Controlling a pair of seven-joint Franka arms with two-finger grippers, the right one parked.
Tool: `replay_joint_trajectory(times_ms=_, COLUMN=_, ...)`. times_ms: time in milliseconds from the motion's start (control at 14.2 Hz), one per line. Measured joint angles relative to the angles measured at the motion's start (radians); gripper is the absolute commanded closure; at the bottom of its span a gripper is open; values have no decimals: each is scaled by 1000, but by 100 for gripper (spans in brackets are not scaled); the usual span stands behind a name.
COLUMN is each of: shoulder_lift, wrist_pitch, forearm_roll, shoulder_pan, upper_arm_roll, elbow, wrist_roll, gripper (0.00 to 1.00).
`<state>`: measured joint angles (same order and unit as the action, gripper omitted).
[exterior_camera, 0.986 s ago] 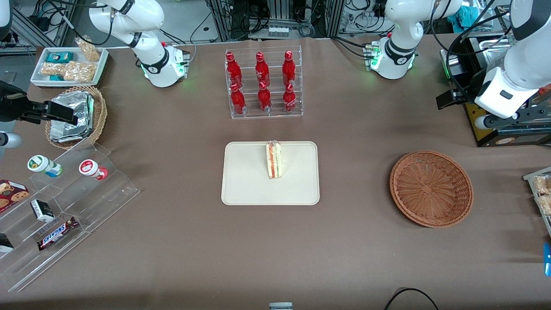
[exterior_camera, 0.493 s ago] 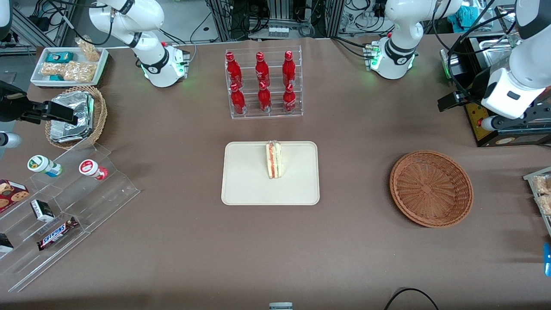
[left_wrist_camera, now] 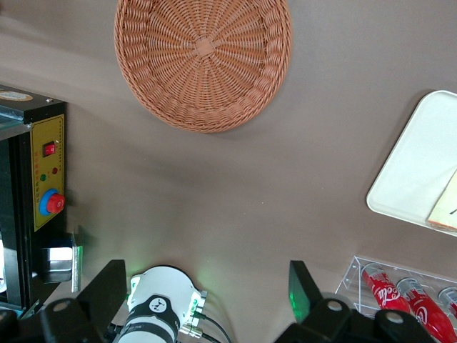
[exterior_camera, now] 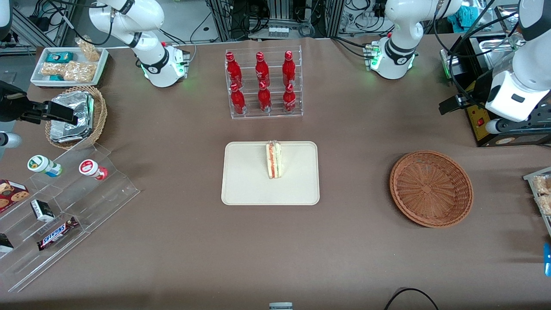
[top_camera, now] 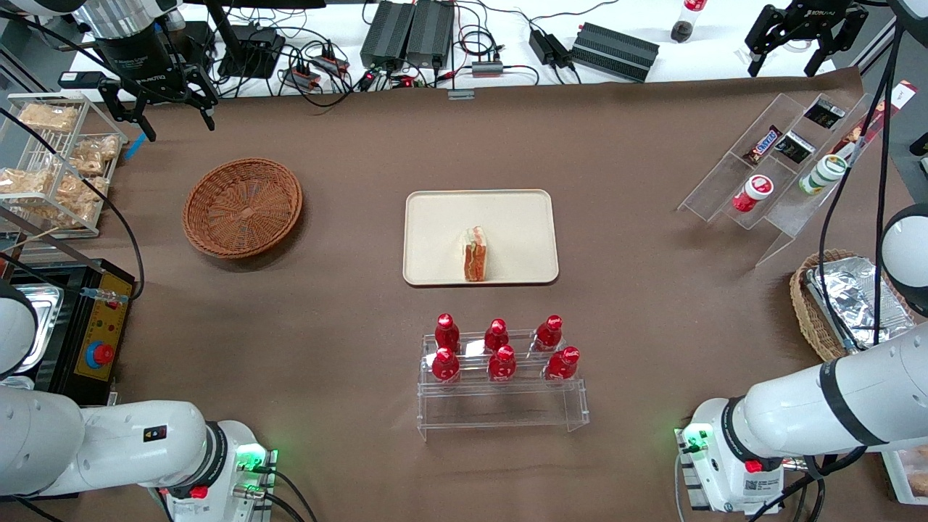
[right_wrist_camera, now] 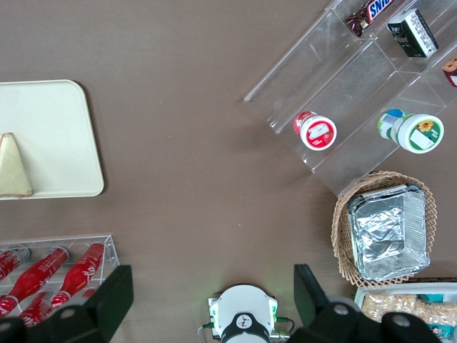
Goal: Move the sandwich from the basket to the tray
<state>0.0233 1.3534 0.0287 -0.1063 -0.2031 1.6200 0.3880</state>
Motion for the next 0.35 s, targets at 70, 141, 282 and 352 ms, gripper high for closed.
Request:
replay_joint_trajectory(times_ms=70, shoulder_lift=0, wrist_pitch=0, forearm_roll=0, shoulder_pan=0, upper_arm_roll=0, elbow=0, wrist_roll=-5, gripper=0)
replay_joint_trajectory(times_ms=141, shoulder_lift=0, wrist_pitch=0, forearm_roll=0, shoulder_pan=0, upper_arm_roll=0, elbow=0, wrist_roll=-19, gripper=0)
replay_joint_trajectory(times_ms=282, shoulder_lift=-1, wrist_pitch=0, forearm_roll=0, shoulder_pan=-1, upper_arm_roll=0, elbow=0, wrist_roll=-68, gripper=0)
replay_joint_trajectory(times_ms=352, shoulder_lift=-1, wrist_pitch=0, forearm_roll=0, shoulder_pan=-1, upper_arm_roll=1, elbow=0, wrist_roll=-85, gripper=0)
